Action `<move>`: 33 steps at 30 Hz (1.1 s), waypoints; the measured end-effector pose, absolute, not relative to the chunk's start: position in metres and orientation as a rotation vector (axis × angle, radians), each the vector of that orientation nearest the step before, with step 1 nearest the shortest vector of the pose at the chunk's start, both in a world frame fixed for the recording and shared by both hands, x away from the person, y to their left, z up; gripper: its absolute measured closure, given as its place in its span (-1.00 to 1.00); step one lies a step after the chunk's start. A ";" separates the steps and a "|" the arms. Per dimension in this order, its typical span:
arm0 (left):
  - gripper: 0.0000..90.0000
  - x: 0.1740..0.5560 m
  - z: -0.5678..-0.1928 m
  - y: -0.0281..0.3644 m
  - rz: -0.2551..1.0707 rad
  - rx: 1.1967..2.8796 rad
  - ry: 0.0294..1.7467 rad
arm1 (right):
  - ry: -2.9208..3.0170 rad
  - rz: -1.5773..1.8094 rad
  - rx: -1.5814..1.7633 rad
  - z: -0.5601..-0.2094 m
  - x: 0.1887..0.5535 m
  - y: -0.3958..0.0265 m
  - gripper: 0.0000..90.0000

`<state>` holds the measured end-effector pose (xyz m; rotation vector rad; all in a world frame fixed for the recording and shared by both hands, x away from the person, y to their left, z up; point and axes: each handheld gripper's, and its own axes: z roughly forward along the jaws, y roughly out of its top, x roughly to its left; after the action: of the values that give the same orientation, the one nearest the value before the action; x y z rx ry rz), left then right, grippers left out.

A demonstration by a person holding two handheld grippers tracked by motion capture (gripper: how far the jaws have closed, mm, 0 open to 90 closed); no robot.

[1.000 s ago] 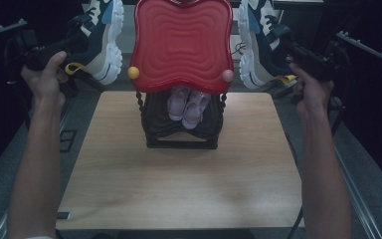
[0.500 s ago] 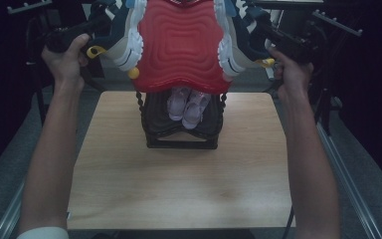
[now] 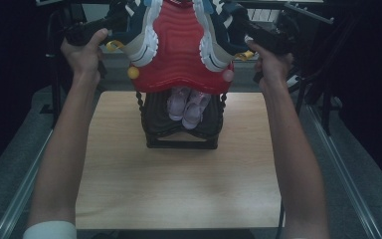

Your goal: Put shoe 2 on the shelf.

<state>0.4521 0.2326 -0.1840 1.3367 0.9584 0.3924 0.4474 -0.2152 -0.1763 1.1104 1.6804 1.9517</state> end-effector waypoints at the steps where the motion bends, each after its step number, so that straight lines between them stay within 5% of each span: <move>1: 0.64 0.453 -0.184 0.231 0.396 1.342 0.959 | 1.680 1.952 1.108 -0.177 0.448 -0.214 0.67; 33: 0.62 0.467 -0.196 0.185 0.506 1.418 1.003 | 1.678 1.751 1.130 -0.196 0.454 -0.165 0.63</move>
<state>0.4667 0.1847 -0.1961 1.4177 1.0031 0.5056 0.4545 -0.1651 -0.1964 1.1299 1.6780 1.7514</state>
